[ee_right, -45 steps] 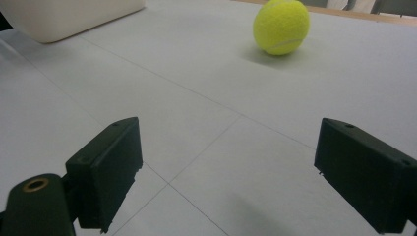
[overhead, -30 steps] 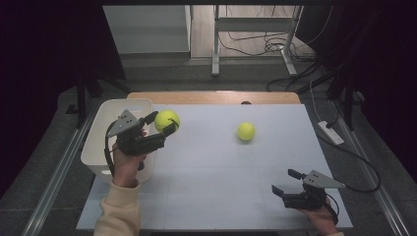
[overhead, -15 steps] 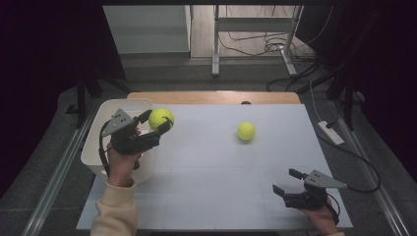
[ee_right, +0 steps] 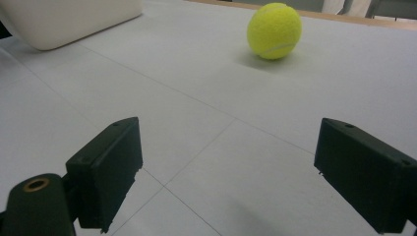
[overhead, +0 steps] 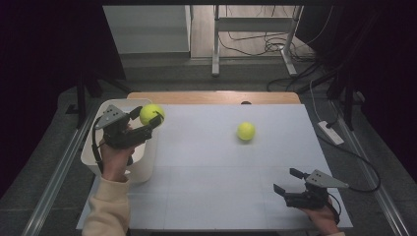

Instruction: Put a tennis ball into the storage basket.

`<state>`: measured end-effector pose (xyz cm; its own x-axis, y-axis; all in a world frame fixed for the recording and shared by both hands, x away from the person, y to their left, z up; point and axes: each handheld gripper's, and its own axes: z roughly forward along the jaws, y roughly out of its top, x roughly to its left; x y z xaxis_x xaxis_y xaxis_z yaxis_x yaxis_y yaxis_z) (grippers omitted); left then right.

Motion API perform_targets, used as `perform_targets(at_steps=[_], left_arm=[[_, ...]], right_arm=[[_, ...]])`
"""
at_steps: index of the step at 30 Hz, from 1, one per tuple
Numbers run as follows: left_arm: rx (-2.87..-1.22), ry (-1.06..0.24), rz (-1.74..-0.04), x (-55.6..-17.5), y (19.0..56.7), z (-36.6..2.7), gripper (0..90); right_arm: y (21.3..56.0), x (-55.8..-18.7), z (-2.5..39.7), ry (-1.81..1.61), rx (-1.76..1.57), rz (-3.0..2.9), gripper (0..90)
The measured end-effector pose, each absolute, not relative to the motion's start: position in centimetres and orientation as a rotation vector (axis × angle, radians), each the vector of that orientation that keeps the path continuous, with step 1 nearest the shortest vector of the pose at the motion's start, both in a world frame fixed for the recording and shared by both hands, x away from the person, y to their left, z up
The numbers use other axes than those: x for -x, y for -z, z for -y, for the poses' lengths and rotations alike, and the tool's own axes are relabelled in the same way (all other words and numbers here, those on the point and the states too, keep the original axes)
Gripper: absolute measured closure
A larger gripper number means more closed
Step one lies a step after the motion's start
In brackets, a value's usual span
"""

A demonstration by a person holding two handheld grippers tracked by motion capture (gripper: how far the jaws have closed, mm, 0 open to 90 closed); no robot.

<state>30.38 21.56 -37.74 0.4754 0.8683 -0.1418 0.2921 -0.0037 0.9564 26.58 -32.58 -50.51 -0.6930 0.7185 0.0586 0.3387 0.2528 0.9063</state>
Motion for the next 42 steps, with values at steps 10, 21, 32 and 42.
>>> perform_targets(at_steps=[10, 21, 32, 42], left_arm=[[-1.588, -0.664, -1.09, -31.3, 37.1, -22.7, 27.7], [-1.606, -0.696, -1.154, -32.6, 37.1, -23.9, 27.7], [-1.657, -0.72, -1.213, -34.2, 37.8, -24.3, 27.7], [-1.68, -0.739, -1.253, -35.0, 38.0, -25.2, 27.7]], right_arm=[[50.6, -26.5, 32.7, -1.421, -0.971, -2.156, 10.6], [50.6, -26.6, 32.6, -1.418, -0.969, -2.16, 10.6], [50.6, -26.6, 32.6, -1.417, -0.97, -2.162, 10.6], [50.6, -26.5, 32.5, -1.414, -0.97, -2.162, 10.6]])
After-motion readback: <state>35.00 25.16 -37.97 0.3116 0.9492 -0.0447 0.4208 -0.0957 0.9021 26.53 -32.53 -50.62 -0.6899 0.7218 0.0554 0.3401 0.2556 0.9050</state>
